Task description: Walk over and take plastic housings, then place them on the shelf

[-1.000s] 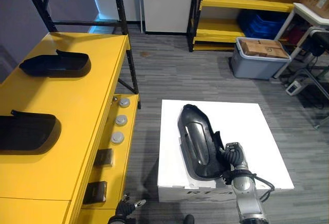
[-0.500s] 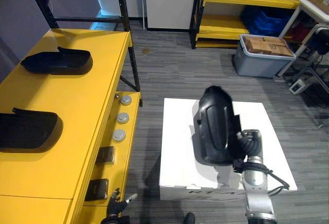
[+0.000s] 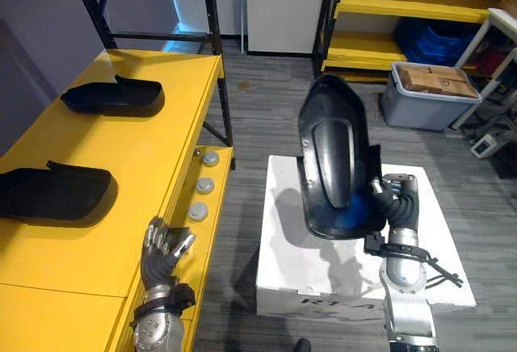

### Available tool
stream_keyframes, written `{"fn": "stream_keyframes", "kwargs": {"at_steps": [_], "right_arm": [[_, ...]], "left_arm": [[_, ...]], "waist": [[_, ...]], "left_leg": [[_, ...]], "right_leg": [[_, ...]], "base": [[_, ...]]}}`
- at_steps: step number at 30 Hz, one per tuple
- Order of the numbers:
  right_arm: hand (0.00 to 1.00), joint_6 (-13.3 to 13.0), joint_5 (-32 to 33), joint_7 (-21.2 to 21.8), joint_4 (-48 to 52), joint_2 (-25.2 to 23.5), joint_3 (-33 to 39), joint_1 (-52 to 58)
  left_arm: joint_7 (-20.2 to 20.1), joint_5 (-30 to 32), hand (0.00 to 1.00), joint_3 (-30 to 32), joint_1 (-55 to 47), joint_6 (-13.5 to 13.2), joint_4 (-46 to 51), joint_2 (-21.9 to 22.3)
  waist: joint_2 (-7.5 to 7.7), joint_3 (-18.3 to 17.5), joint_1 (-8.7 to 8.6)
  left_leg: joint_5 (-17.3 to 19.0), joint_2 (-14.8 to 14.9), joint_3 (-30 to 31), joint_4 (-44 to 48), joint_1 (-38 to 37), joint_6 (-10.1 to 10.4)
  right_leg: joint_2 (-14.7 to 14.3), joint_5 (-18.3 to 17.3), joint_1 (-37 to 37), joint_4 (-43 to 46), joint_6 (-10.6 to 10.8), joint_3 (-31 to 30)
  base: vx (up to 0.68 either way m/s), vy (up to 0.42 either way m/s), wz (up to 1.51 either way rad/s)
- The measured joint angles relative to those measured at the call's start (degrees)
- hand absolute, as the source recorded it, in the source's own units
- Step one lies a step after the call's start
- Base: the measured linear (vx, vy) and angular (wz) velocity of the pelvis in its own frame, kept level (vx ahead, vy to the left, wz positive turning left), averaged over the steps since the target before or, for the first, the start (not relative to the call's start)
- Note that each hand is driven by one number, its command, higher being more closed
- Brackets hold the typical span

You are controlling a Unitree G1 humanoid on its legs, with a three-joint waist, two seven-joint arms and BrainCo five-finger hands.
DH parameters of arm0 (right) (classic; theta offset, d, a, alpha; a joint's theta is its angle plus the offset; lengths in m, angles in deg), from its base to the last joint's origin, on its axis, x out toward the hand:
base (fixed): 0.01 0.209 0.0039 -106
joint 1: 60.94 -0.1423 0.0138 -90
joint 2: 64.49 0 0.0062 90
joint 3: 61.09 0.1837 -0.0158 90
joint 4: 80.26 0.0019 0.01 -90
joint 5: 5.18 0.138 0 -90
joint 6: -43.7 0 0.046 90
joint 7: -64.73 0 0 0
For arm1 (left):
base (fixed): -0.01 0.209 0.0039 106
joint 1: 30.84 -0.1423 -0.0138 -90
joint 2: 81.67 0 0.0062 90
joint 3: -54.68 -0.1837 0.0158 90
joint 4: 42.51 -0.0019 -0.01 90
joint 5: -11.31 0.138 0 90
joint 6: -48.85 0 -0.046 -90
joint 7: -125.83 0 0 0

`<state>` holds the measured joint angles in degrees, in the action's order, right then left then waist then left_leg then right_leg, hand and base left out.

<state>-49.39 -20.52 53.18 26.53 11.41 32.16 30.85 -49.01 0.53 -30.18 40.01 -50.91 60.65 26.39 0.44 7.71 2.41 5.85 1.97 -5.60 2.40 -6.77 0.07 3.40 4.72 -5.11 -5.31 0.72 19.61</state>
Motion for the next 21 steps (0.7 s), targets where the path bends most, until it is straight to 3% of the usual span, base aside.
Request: {"fn": "stream_keyframes", "kwargs": {"at_steps": [10,20,21], "right_arm": [[1.00,-1.14,2.83,3.14,0.03,0.98,-10.37,-6.95],[1.00,-1.80,2.77,4.94,-1.86,1.90,-17.44,-9.22],[1.00,-1.92,2.78,4.95,-2.07,1.92,-17.82,-9.22]], "left_arm": [[-3.63,-10.76,0.00,-14.52,7.53,-0.67,4.87,-3.15],[-5.09,-17.36,0.00,-21.08,11.00,0.08,3.23,-5.17],[-5.08,-17.86,1.00,-21.44,11.00,0.22,3.08,-5.15]], "waist": [[-0.88,-1.27,-0.14],[-0.83,-1.97,-0.16],[-0.84,-2.24,-0.14]], "left_leg": [[-0.39,-0.08,0.53,0.28,-0.40,-0.11],[-0.84,-0.09,0.02,0.26,-0.31,-0.11],[-0.84,-0.06,-0.24,0.26,-0.23,-0.11]], "right_leg": [[-0.01,0.29,-0.77,0.26,-0.16,0.36],[-0.09,0.92,-0.48,-0.03,-0.41,-0.18],[-0.12,1.01,-0.23,-0.02,-0.44,-0.36]], "base": [[-0.03,-0.002,0.02],[-0.06,0.003,-0.03],[-0.04,0.004,-0.09]]}}
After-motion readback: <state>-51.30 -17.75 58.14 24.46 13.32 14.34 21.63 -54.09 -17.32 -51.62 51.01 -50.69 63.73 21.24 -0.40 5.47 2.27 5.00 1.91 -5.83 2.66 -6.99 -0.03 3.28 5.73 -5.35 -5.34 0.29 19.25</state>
